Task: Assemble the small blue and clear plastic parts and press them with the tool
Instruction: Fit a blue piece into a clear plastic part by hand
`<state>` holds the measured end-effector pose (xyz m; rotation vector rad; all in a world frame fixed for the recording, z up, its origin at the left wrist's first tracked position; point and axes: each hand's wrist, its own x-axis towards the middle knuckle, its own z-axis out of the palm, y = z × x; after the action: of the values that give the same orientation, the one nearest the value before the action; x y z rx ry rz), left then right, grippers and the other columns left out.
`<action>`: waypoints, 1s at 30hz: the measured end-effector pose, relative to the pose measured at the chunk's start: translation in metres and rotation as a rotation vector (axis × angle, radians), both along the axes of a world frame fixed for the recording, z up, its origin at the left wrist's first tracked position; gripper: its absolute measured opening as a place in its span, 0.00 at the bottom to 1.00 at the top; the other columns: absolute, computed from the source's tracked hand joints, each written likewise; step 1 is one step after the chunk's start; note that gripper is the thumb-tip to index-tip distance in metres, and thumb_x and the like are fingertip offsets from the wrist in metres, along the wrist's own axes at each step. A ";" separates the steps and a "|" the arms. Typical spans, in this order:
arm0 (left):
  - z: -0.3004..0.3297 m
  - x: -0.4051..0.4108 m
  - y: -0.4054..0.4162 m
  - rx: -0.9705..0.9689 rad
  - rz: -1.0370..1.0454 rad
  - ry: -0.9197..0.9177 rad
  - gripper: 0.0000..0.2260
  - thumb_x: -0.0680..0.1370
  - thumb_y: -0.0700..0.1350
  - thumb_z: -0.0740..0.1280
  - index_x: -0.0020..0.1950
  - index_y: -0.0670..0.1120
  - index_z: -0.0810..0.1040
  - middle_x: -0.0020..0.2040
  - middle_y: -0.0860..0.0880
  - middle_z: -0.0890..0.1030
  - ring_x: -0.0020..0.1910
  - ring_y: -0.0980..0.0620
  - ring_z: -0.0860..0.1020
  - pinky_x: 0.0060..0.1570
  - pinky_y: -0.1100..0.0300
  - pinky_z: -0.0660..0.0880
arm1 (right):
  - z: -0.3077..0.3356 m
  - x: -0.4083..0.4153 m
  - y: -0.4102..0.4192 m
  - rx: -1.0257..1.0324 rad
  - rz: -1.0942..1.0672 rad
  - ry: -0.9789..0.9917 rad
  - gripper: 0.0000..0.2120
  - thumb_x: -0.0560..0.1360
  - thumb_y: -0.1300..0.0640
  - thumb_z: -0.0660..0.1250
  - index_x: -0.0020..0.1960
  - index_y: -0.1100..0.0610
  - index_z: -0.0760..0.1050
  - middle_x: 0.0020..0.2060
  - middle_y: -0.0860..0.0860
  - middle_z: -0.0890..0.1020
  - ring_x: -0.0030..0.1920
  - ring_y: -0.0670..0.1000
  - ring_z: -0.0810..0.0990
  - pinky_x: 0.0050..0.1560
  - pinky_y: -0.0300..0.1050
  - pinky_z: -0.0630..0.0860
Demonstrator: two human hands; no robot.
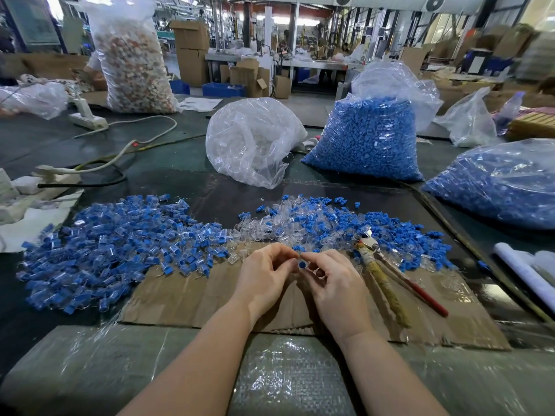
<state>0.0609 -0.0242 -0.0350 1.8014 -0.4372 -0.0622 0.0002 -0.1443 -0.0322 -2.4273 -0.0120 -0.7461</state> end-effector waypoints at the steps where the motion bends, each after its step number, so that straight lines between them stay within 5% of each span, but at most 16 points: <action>1: 0.000 0.000 0.000 0.008 0.000 -0.006 0.10 0.75 0.36 0.67 0.41 0.52 0.78 0.37 0.53 0.81 0.35 0.64 0.78 0.37 0.72 0.73 | 0.000 0.000 0.000 0.006 0.008 0.001 0.10 0.72 0.61 0.71 0.53 0.56 0.81 0.42 0.49 0.79 0.46 0.50 0.77 0.48 0.48 0.75; 13: 0.000 0.000 0.001 0.052 0.013 -0.018 0.08 0.74 0.38 0.69 0.41 0.52 0.78 0.37 0.52 0.82 0.35 0.60 0.79 0.37 0.71 0.74 | -0.001 0.001 0.000 0.006 0.001 -0.024 0.07 0.71 0.60 0.72 0.49 0.57 0.81 0.42 0.50 0.80 0.45 0.52 0.77 0.47 0.50 0.76; 18: 0.000 0.000 0.001 0.051 0.024 -0.007 0.05 0.73 0.39 0.71 0.42 0.49 0.80 0.38 0.48 0.82 0.38 0.52 0.80 0.41 0.62 0.78 | -0.001 0.001 0.000 -0.002 -0.008 -0.008 0.07 0.72 0.60 0.71 0.49 0.58 0.81 0.43 0.50 0.80 0.47 0.51 0.77 0.48 0.47 0.75; 25: 0.001 0.001 0.001 0.039 0.040 0.002 0.06 0.72 0.39 0.72 0.41 0.49 0.79 0.38 0.50 0.82 0.36 0.57 0.78 0.38 0.69 0.74 | 0.002 0.000 0.000 -0.052 -0.021 -0.017 0.11 0.73 0.58 0.71 0.55 0.58 0.79 0.46 0.49 0.79 0.50 0.49 0.76 0.52 0.41 0.73; 30: 0.002 0.001 0.002 -0.008 0.059 0.035 0.04 0.72 0.39 0.72 0.41 0.47 0.79 0.39 0.47 0.82 0.38 0.53 0.79 0.39 0.68 0.75 | 0.020 -0.001 -0.012 -0.110 -0.272 -0.017 0.18 0.74 0.53 0.68 0.62 0.59 0.74 0.52 0.53 0.77 0.53 0.51 0.73 0.56 0.44 0.71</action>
<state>0.0623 -0.0223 -0.0332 1.8017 -0.3590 -0.0509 -0.0006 -0.1564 -0.0122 -2.5571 0.2831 -0.9068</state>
